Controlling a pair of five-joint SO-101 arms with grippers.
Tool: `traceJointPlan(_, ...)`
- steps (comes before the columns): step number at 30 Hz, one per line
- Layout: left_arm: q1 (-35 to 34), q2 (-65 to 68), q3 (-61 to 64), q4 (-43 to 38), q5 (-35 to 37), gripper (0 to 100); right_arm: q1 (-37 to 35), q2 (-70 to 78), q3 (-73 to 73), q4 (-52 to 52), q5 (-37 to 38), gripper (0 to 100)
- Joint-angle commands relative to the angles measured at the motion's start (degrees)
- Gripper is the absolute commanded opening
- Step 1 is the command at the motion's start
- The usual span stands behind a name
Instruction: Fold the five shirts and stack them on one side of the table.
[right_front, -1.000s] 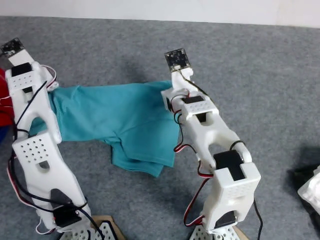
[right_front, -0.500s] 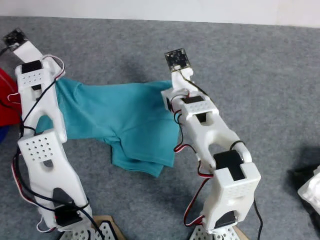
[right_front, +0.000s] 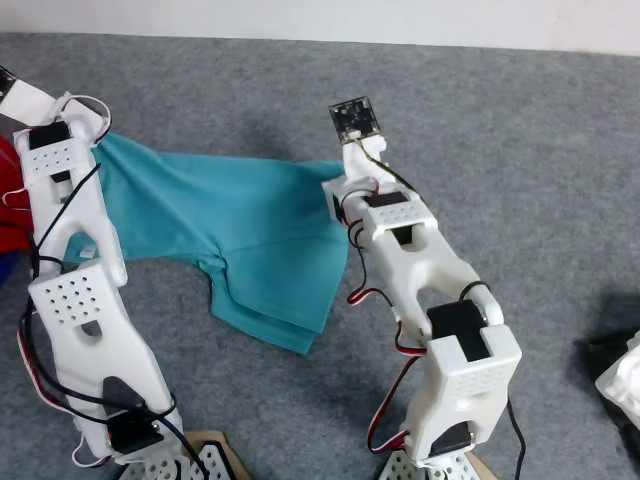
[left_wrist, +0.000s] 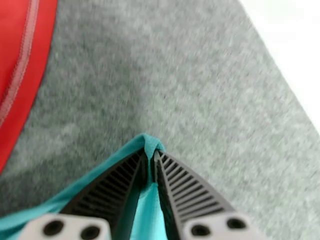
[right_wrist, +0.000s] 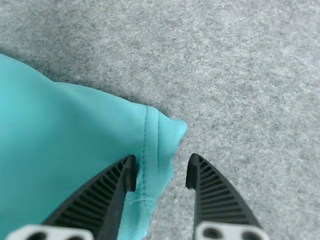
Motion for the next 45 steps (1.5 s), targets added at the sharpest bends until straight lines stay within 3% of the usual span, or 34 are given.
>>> traceJointPlan(1,0.8,-2.5,-2.8,5.1,-2.6,3,0.0,-3.7,-0.4,0.4,0.9,17.0)
traceJointPlan(7,-0.6,-7.2,-2.8,12.3,0.7,30,-2.2,-3.9,-0.3,0.5,1.2,17.3)
traceJointPlan(10,-1.7,-11.3,-2.8,16.0,1.6,35,-2.4,-4.1,-0.5,2.6,2.8,17.3)
traceJointPlan(16,-7.1,-21.4,-2.8,27.4,1.6,20,-8.3,-9.3,-5.0,8.0,3.0,17.3)
traceJointPlan(20,-12.2,-25.5,-2.5,34.5,0.7,8,-17.3,-15.4,-5.0,13.8,3.0,17.3)
traceJointPlan(24,-18.0,-25.4,-1.5,38.4,-5.0,2,-27.7,-16.4,-5.1,15.3,3.3,17.3)
traceJointPlan(27,-21.3,-23.2,3.3,36.7,-6.6,0,-33.5,-12.7,-5.9,12.0,3.4,17.3)
traceJointPlan(32,-22.4,-18.9,8.0,33.7,-9.3,0,-37.0,-0.9,-14.5,7.7,3.3,17.3)
traceJointPlan(40,-21.3,-16.8,11.9,32.4,-12.0,0,-36.5,16.8,-31.1,7.7,3.8,17.3)
traceJointPlan(45,-19.6,-16.7,17.8,28.7,-12.0,0,-36.3,21.8,-35.6,7.8,9.1,17.0)
